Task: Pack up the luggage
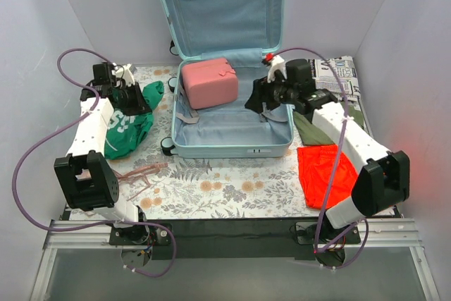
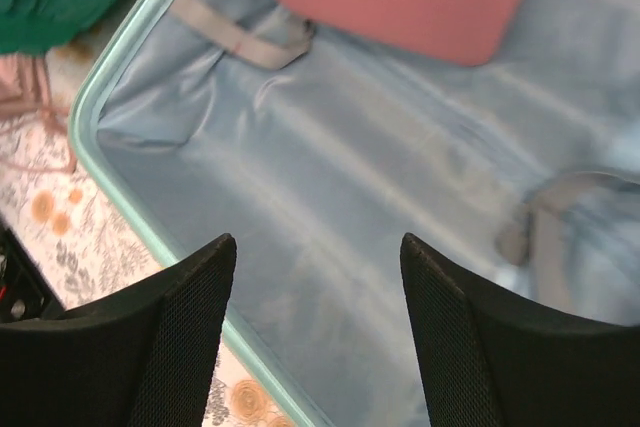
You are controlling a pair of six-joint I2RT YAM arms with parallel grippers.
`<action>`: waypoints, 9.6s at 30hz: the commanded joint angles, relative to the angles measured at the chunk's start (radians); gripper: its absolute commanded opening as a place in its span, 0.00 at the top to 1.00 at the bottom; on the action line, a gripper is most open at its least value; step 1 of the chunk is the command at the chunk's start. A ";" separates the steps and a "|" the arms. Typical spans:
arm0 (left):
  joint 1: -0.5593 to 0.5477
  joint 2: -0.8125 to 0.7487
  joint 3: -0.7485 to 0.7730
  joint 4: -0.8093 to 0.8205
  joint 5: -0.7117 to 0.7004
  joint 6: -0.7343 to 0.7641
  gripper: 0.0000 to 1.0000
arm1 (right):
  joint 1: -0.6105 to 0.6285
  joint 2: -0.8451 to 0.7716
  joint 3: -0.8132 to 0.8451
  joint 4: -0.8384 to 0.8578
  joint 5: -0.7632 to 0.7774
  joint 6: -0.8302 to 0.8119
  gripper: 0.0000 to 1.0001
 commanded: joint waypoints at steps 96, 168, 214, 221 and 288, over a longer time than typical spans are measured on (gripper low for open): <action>-0.750 0.197 0.235 0.405 -0.037 -0.348 0.33 | -0.296 -0.034 0.063 -0.201 -0.106 -0.143 0.67; -0.292 0.194 0.256 0.063 0.174 -0.025 0.19 | -0.460 0.784 0.730 -0.187 0.444 -0.385 0.04; -0.200 0.124 0.115 0.134 0.079 -0.185 0.20 | -0.686 0.457 0.859 -0.209 -0.018 -0.152 0.99; -0.154 0.056 0.037 0.161 0.043 -0.210 0.20 | -0.713 0.203 0.663 -0.227 -0.093 -0.062 0.99; -0.148 -0.162 -0.186 0.276 0.181 -0.234 0.33 | 0.069 0.131 0.218 0.037 0.192 0.248 0.35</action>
